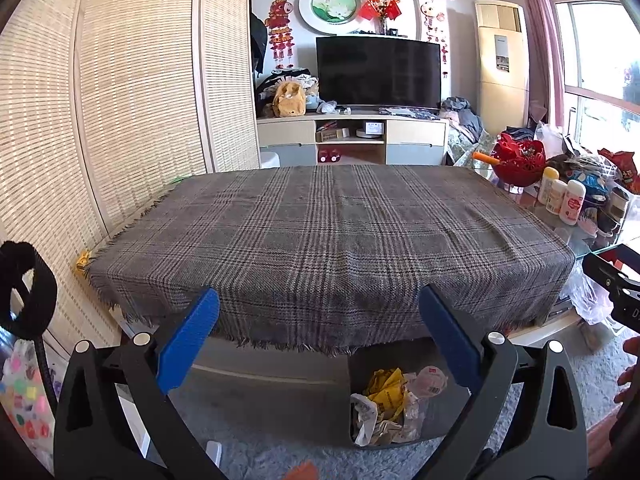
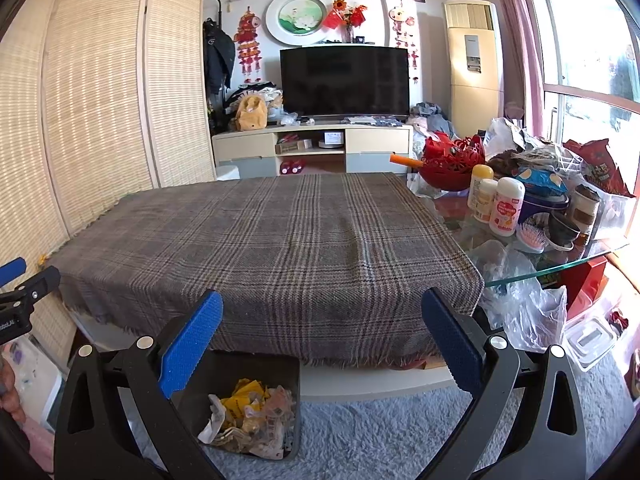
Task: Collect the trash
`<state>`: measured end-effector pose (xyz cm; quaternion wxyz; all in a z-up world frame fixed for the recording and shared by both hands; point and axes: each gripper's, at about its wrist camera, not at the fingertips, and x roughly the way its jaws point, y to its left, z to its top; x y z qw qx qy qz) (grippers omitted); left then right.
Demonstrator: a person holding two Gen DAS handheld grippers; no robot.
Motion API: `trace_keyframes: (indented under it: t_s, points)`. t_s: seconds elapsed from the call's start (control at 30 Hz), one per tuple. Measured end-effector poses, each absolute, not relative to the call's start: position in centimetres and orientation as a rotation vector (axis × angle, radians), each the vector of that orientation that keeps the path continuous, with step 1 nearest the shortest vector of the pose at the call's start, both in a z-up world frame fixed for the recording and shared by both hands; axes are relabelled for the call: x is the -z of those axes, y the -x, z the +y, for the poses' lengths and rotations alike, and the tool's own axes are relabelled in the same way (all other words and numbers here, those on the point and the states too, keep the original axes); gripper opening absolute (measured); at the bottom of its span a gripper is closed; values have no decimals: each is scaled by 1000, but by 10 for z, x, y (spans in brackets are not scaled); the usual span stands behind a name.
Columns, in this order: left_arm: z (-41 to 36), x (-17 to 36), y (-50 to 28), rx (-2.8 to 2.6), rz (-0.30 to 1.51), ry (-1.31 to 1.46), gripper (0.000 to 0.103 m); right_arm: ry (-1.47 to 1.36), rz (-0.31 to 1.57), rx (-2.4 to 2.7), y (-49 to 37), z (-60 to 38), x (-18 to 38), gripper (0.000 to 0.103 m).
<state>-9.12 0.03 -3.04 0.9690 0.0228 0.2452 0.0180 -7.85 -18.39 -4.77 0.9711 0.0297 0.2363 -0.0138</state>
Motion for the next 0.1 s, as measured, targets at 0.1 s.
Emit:
trace_keyframes:
  t_s: [0.1]
  points:
    - [0, 30, 92, -35, 486, -55, 95, -59, 477, 28, 78, -184, 48, 100]
